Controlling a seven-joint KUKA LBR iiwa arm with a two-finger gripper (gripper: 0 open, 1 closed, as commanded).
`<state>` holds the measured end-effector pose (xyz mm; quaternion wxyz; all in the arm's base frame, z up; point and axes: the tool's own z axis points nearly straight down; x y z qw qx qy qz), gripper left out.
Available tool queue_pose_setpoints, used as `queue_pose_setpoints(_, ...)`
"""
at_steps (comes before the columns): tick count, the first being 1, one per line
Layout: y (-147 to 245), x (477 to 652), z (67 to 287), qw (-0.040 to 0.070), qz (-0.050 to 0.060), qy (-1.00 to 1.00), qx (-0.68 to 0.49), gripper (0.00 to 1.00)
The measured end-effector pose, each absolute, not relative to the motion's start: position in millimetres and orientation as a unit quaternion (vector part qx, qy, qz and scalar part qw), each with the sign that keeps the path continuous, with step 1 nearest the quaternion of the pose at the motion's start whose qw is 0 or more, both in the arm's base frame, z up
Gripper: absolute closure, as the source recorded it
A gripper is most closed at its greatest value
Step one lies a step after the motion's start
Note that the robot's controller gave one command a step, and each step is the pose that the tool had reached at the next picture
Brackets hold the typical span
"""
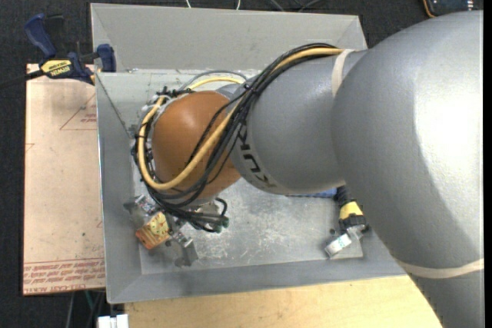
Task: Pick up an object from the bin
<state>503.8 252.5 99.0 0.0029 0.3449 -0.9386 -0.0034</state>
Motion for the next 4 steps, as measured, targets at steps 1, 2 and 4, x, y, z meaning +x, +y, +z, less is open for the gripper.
queue_pose_setpoints(1, 245, 527.2, 70, -0.005, 0.001, -0.924, 0.382, 0.00)
queue_pose_setpoints(2, 243, 518.5, 75, -0.015, -0.008, -0.886, 0.464, 1.00)
queue_pose_setpoints(4, 244, 517.2, 88, -0.015, -0.010, -0.886, 0.463, 1.00)
